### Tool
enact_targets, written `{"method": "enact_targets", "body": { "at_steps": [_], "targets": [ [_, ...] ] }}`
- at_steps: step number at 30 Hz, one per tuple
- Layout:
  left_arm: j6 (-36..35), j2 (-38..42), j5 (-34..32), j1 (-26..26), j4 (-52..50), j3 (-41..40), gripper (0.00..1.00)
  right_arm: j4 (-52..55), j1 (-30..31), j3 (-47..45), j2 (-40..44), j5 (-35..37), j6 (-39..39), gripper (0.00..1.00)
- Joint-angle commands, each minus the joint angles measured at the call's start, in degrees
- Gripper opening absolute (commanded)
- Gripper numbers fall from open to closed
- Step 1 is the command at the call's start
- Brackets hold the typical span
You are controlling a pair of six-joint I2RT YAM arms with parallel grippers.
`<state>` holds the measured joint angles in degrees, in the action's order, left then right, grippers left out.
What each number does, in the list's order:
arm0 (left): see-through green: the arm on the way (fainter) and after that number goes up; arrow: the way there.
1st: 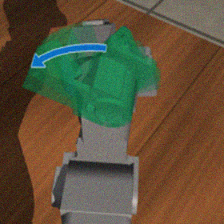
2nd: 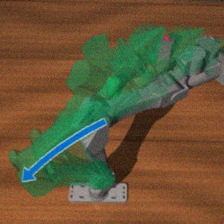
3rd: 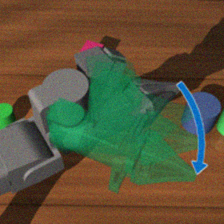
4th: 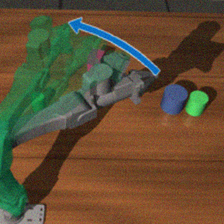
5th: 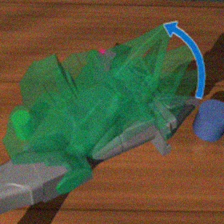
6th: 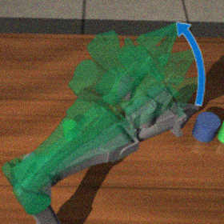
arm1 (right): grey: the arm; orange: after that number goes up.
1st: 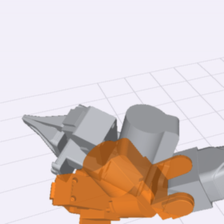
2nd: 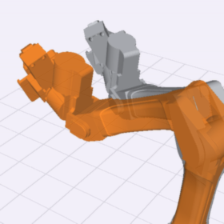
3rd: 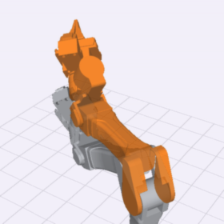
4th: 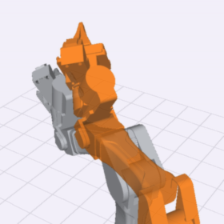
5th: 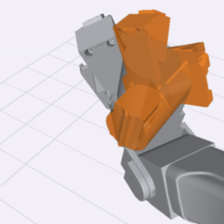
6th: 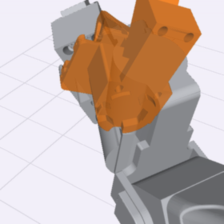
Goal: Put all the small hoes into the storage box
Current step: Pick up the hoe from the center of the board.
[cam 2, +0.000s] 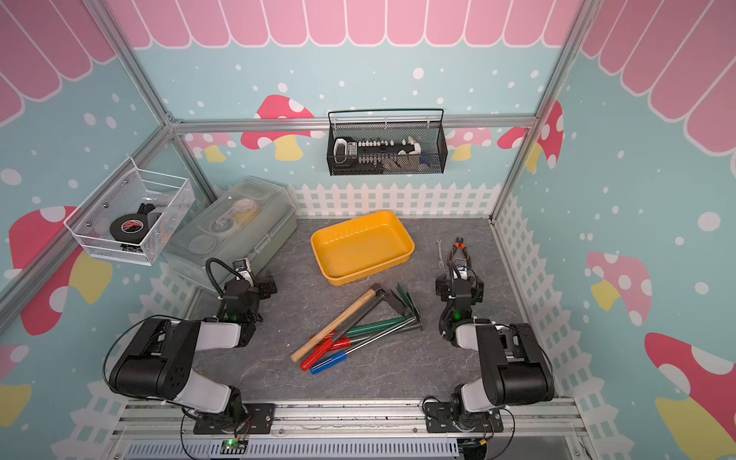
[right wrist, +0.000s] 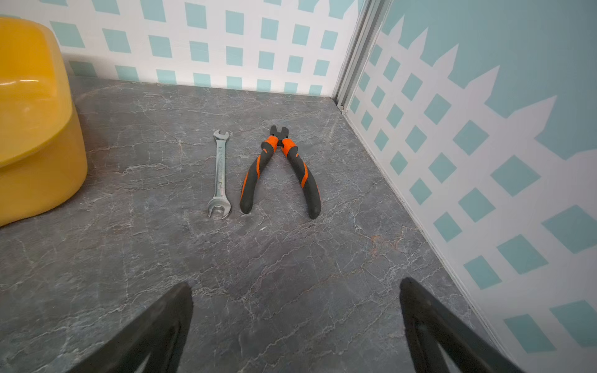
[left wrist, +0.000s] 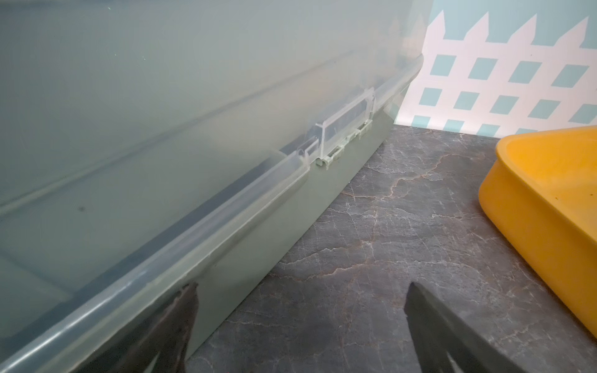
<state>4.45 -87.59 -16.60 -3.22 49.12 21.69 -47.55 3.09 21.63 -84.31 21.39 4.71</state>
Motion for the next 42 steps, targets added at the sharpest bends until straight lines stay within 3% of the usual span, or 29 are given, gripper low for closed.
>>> {"method": "enact_targets", "body": {
  "at_steps": [1,22,25,32,36,42],
  "targets": [
    [-0.8,-0.2,1.0,0.3,1.1,0.8,0.99,-0.3,-0.1,0.4,-0.4,0.1,-0.1,0.99],
    [-0.8,-0.2,1.1,0.3,1.0,0.8,0.99,-0.3,-0.1,0.3,-0.2,0.1,-0.1,0.99],
    [-2.0,0.2,3.8,0.2,0.4,1.1,0.99,-0.5,-0.1,0.3,-0.2,0.1,-0.1,0.99],
    [-4.9,6.8,8.5,-0.7,-20.4,9.9,0.99,-1.6,0.1,-0.4,0.6,0.2,-0.7,0.99],
    [-3.9,8.8,9.5,-2.2,-34.0,17.2,0.99,12.2,0.1,4.7,6.5,0.6,-0.3,0.98],
    [-4.8,9.2,5.3,-9.7,-54.4,27.7,0.99,19.1,0.1,7.4,11.6,-0.2,2.7,0.99]
  ]
}}
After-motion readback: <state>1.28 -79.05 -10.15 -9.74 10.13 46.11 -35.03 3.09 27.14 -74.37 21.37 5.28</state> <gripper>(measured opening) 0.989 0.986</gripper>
